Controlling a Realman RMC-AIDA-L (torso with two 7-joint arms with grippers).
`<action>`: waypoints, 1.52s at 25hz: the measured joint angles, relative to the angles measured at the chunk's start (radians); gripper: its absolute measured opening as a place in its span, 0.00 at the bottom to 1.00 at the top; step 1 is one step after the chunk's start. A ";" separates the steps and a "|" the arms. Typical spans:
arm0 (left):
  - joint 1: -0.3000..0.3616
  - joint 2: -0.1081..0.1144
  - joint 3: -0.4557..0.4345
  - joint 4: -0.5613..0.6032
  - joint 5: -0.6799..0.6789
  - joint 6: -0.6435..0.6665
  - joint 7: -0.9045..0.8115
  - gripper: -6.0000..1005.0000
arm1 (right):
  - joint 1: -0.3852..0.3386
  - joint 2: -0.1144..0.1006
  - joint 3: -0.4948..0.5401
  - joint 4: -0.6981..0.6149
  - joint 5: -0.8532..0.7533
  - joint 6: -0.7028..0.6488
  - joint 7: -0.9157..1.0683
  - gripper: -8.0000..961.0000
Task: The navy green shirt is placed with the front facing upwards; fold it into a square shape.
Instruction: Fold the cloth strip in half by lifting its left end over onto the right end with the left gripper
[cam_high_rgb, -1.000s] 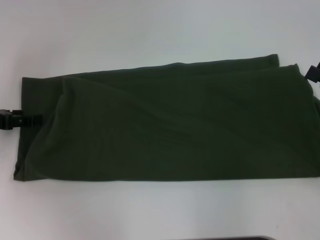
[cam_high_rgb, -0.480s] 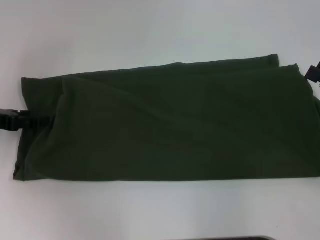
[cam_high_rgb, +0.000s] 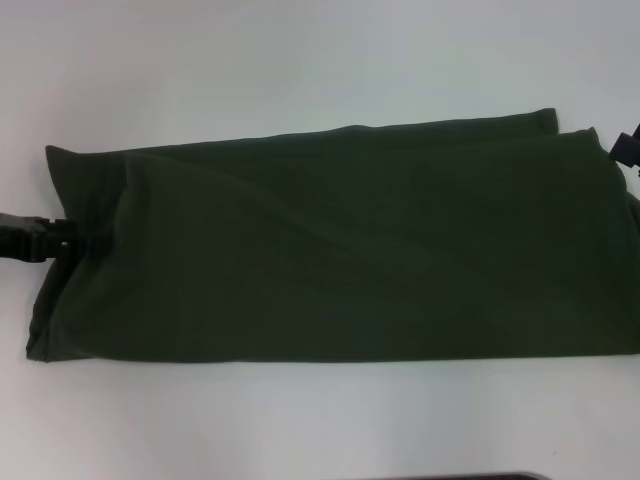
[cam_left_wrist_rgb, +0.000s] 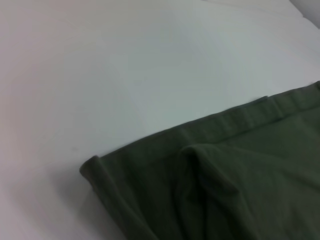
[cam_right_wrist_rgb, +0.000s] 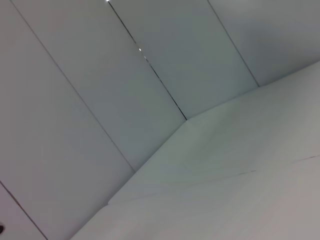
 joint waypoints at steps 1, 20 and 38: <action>0.000 -0.001 0.000 0.000 0.001 0.000 0.000 0.73 | 0.000 0.000 0.000 0.000 0.000 0.000 -0.001 0.95; 0.020 0.008 0.009 0.019 0.022 -0.023 -0.003 0.73 | -0.003 0.000 0.000 -0.002 0.003 -0.009 -0.002 0.95; -0.019 0.005 0.024 0.014 0.069 0.049 -0.003 0.72 | -0.004 -0.001 0.004 -0.008 0.004 -0.019 0.003 0.95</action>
